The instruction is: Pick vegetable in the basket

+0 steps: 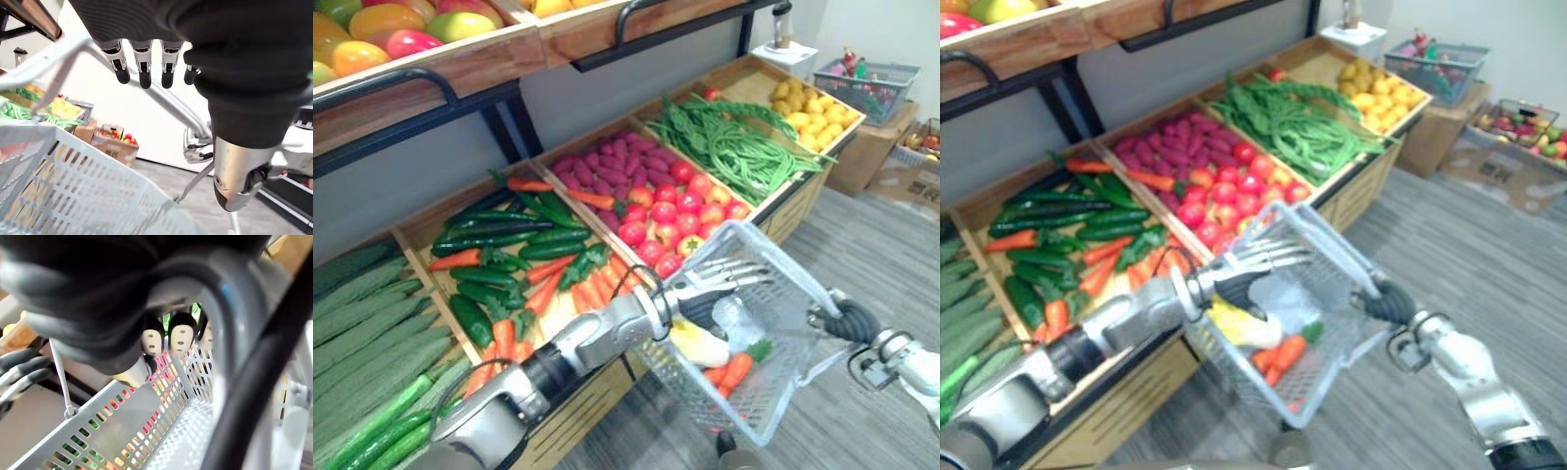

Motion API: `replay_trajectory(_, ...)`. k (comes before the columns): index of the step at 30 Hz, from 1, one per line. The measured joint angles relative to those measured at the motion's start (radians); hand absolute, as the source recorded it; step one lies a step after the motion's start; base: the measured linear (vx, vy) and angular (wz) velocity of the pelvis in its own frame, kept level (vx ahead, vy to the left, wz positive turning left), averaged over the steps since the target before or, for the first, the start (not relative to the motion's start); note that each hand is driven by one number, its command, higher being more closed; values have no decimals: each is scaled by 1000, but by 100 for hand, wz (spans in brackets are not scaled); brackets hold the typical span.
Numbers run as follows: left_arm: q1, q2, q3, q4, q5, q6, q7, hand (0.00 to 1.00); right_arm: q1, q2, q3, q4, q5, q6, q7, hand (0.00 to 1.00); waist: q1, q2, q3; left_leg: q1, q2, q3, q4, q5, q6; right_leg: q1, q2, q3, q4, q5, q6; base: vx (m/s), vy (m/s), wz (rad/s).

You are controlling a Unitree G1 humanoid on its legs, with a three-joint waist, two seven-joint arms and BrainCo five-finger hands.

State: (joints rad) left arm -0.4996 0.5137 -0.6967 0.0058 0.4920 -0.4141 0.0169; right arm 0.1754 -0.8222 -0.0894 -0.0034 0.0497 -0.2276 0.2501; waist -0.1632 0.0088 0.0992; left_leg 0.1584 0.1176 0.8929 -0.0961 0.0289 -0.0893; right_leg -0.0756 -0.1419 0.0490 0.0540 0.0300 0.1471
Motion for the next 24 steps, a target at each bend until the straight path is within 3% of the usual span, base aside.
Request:
replay_trajectory(3, 130, 58, 92, -141, -66, -20, -5, 0, 43, 37, -123, -2, 0, -5, -18, 100, -1, 0, 0, 0, -2, -4, 0, -3, 2, 3, -2, -2, 0, -1, 1, -11, -2, 2)
replay_trajectory(8, 226, 83, 166, -254, -134, -33, -7, 0, 107, 69, -197, -2, 0, -4, -26, 100, -1, 3, -2, -8, -3, -33, 0, -2, 3, 14, -9, -30, -4, -2, 2, -24, -8, 17)
replay_trajectory(18, 389, 72, 321, -384, -173, -45, 15, 0, 234, 181, -289, -28, -1, -4, -43, 100, -1, 10, -22, -35, -9, -99, 0, 12, 22, 28, -26, -92, -18, -2, 2, -20, -2, 18)
replay_trajectory(24, 466, 5, 434, -408, -163, -44, 47, 0, 277, 293, -287, 58, -5, -11, -44, 100, 13, 8, -48, -61, -15, -167, -1, 20, 34, 46, -43, -157, -24, -4, 5, -18, 2, 31)
